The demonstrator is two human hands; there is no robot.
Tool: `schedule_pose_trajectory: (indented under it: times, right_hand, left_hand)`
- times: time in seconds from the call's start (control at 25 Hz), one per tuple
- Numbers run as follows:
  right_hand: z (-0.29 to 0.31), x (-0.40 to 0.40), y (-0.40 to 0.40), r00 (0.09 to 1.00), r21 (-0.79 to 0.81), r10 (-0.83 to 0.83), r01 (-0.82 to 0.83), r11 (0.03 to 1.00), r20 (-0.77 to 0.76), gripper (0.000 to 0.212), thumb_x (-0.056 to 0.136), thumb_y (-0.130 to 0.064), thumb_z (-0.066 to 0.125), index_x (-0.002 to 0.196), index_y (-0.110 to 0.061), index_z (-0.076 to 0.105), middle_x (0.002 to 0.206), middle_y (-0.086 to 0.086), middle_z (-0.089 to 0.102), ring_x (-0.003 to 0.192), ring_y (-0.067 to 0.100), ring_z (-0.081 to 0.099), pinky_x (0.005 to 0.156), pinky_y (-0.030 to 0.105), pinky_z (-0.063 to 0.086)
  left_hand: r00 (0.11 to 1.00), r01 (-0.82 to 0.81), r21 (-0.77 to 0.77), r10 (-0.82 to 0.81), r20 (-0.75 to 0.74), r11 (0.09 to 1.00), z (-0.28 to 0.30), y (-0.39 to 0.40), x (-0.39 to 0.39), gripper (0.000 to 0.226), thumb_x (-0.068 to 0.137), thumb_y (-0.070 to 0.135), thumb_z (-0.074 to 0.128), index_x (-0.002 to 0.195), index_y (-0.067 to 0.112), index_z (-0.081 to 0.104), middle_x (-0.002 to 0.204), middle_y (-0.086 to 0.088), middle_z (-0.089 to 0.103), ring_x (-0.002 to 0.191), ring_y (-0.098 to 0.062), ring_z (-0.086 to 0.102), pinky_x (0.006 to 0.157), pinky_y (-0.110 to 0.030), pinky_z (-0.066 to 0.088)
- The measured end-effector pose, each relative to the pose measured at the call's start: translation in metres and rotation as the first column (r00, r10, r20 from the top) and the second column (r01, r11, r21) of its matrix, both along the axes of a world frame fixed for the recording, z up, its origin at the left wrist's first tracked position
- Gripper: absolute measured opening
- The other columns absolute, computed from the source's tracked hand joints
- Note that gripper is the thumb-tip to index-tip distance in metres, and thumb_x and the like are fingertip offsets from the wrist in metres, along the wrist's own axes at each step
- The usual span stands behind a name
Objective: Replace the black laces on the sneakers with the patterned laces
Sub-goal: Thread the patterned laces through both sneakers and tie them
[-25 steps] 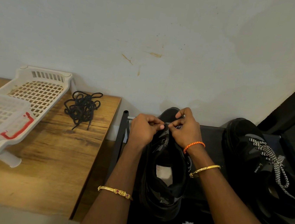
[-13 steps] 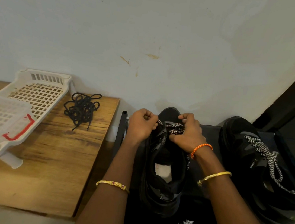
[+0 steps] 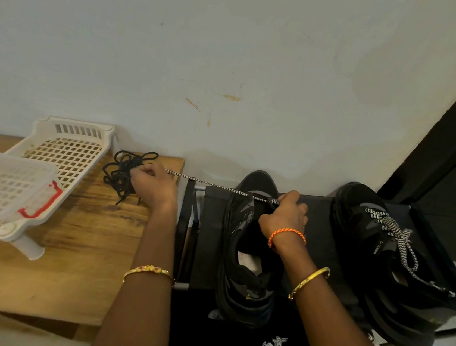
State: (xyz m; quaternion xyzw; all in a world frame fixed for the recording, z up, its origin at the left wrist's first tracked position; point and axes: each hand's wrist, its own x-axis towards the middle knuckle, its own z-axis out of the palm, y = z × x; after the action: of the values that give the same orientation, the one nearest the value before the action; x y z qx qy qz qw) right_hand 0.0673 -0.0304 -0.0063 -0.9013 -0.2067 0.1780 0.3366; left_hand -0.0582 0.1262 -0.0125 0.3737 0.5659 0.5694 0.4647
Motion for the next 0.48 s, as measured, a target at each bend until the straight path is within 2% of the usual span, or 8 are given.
schedule_pose_trajectory:
  times: [0.04, 0.12, 0.2, 0.24, 0.28, 0.32, 0.36, 0.48]
  right_hand:
    - [0.000, 0.000, -0.001, 1.000, -0.001, 0.006, -0.006, 1.000, 0.008, 0.051, 0.078, -0.005, 0.065, 0.123, -0.008, 0.041, 0.129, 0.019, 0.038, 0.121, 0.037, 0.040, 0.097, 0.044, 0.043]
    - [0.001, 0.000, -0.003, 1.000, 0.020, 0.020, -0.020, 1.000, 0.009, 0.045, 0.078, -0.007, 0.066, 0.119, -0.008, 0.047, 0.126, 0.018, 0.044, 0.118, 0.035, 0.045, 0.096, 0.040, 0.044]
    - [0.001, -0.002, -0.007, 0.999, 0.047, 0.038, -0.038, 0.998, 0.005, 0.041, 0.077, -0.006, 0.066, 0.115, -0.009, 0.050, 0.124, 0.016, 0.046, 0.115, 0.034, 0.047, 0.095, 0.039, 0.046]
    - [0.001, -0.003, -0.009, 0.999, 0.054, 0.046, -0.047, 0.997, 0.012, 0.042, 0.077, -0.005, 0.065, 0.115, -0.010, 0.050, 0.123, 0.016, 0.046, 0.115, 0.033, 0.047, 0.094, 0.038, 0.046]
    - [0.000, -0.005, -0.011, 0.998, 0.060, 0.053, -0.055, 0.997, 0.025, 0.042, 0.077, -0.004, 0.065, 0.116, -0.010, 0.050, 0.123, 0.015, 0.045, 0.115, 0.033, 0.047, 0.094, 0.038, 0.046]
    - [-0.001, -0.007, -0.013, 0.997, 0.066, 0.059, -0.061, 0.996, 0.040, 0.043, 0.077, -0.003, 0.064, 0.117, -0.011, 0.050, 0.124, 0.014, 0.044, 0.115, 0.033, 0.046, 0.093, 0.037, 0.045]
    - [-0.002, -0.009, -0.014, 0.997, 0.077, 0.062, -0.066, 0.995, 0.053, 0.043, 0.077, -0.002, 0.063, 0.117, -0.011, 0.051, 0.124, 0.014, 0.044, 0.115, 0.033, 0.046, 0.093, 0.037, 0.045]
    - [-0.007, -0.011, -0.015, 0.995, 0.107, 0.047, -0.056, 0.993, 0.089, 0.042, 0.076, 0.001, 0.062, 0.115, -0.011, 0.052, 0.123, 0.014, 0.044, 0.114, 0.033, 0.047, 0.093, 0.037, 0.045]
  left_hand:
    - [0.984, 0.047, 0.062, -0.036, -0.175, 0.997, 0.002, -0.005, 0.001, 0.002, 0.095, 0.011, 0.046, 0.096, 0.010, 0.048, 0.111, -0.012, 0.050, 0.091, -0.025, 0.057, 0.081, -0.037, 0.053]
    - [0.828, 0.264, 0.218, -0.104, -0.551, 0.940, 0.002, -0.020, 0.007, 0.035, 0.091, 0.013, 0.054, 0.123, 0.003, 0.045, 0.125, -0.014, 0.040, 0.110, -0.027, 0.047, 0.094, -0.038, 0.044]
    - [0.516, 0.601, 0.176, -0.210, -0.830, 0.780, 0.001, -0.037, 0.020, 0.053, 0.092, 0.022, 0.057, 0.141, 0.016, 0.040, 0.139, -0.010, 0.039, 0.134, -0.028, 0.030, 0.110, -0.046, 0.029]
    - [0.359, 0.720, 0.091, -0.256, -0.897, 0.688, 0.000, -0.048, 0.027, 0.047, 0.094, 0.027, 0.055, 0.140, 0.024, 0.045, 0.139, -0.004, 0.043, 0.138, -0.025, 0.026, 0.112, -0.048, 0.022]
    - [0.257, 0.785, 0.014, -0.305, -0.917, 0.620, -0.005, -0.054, 0.033, 0.037, 0.096, 0.029, 0.054, 0.133, 0.028, 0.054, 0.134, 0.001, 0.051, 0.136, -0.022, 0.030, 0.111, -0.048, 0.019]
    - [0.224, 0.811, -0.030, -0.358, -0.907, 0.584, -0.007, -0.060, 0.038, 0.029, 0.096, 0.029, 0.054, 0.123, 0.029, 0.063, 0.125, 0.004, 0.059, 0.130, -0.020, 0.038, 0.106, -0.046, 0.020]
    - [0.239, 0.812, -0.038, -0.391, -0.889, 0.582, -0.009, -0.062, 0.042, 0.023, 0.095, 0.029, 0.055, 0.114, 0.028, 0.068, 0.115, 0.004, 0.063, 0.121, -0.018, 0.046, 0.101, -0.042, 0.021]
    - [0.289, 0.768, 0.040, -0.290, -0.912, 0.639, -0.012, -0.066, 0.046, 0.018, 0.095, 0.029, 0.056, 0.102, 0.026, 0.072, 0.106, 0.004, 0.065, 0.107, -0.017, 0.052, 0.089, -0.037, 0.022]
